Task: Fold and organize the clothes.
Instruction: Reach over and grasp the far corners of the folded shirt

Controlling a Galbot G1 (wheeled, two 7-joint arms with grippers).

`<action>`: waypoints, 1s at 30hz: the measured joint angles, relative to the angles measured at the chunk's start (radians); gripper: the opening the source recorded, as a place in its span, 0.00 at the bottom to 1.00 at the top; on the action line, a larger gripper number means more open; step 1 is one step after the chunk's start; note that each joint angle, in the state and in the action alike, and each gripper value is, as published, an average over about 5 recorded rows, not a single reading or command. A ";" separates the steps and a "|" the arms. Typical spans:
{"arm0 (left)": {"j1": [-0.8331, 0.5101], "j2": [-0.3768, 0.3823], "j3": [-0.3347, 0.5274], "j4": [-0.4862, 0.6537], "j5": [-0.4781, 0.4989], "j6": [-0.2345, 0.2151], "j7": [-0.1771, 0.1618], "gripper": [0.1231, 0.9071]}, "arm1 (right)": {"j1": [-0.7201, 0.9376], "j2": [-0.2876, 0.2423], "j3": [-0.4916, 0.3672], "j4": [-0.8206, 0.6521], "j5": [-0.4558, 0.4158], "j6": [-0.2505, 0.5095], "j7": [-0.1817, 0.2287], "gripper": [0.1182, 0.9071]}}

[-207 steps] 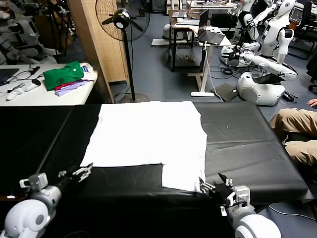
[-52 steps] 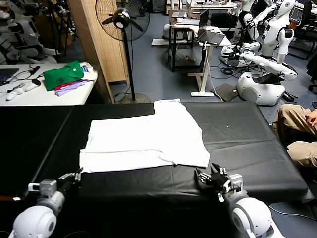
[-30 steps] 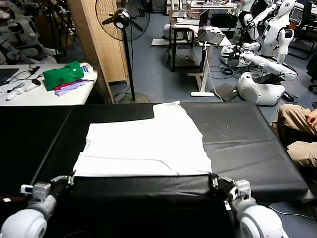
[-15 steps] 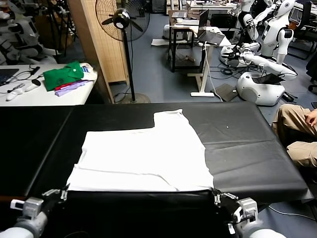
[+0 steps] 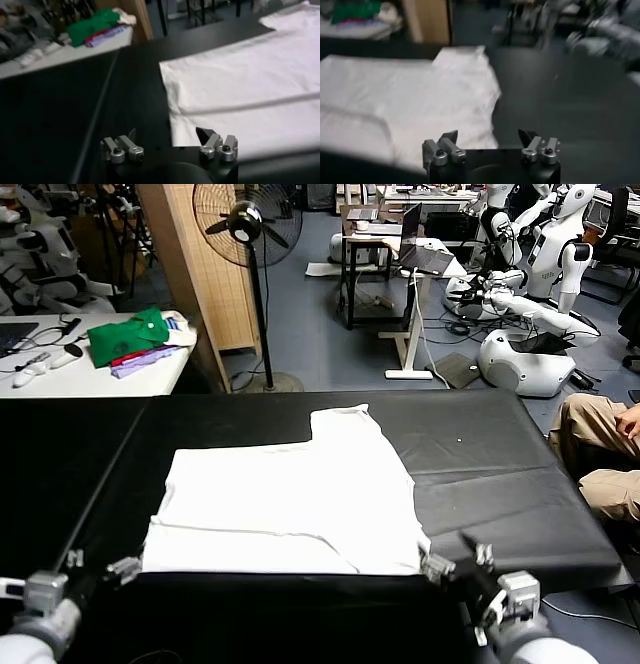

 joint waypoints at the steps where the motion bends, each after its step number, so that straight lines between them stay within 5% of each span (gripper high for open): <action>1: -0.001 0.010 -0.009 -0.006 -0.030 0.020 -0.001 0.86 | 0.005 -0.003 0.002 0.004 0.011 0.005 0.007 0.86; 5: 0.023 0.077 -0.036 -0.031 -0.151 0.064 -0.014 0.86 | 0.104 -0.002 -0.022 -0.045 0.026 0.103 0.029 0.86; 8: -0.027 0.113 -0.002 -0.018 -0.141 0.011 -0.018 0.86 | 0.230 -0.002 -0.061 -0.145 0.011 0.159 0.022 0.86; 12: -0.232 0.109 0.134 0.062 -0.091 -0.049 -0.033 0.86 | 0.408 -0.010 -0.131 -0.305 0.002 0.174 0.020 0.86; 18: -0.598 0.059 0.362 0.274 -0.083 -0.063 -0.054 0.86 | 0.680 -0.004 -0.273 -0.573 0.034 0.179 0.008 0.86; 24: -0.858 0.037 0.519 0.484 -0.143 -0.032 -0.056 0.86 | 0.943 0.029 -0.424 -0.845 0.089 0.173 0.013 0.86; 30: -1.003 0.032 0.596 0.650 -0.180 0.047 -0.055 0.86 | 1.138 0.087 -0.529 -1.068 0.155 0.121 0.041 0.86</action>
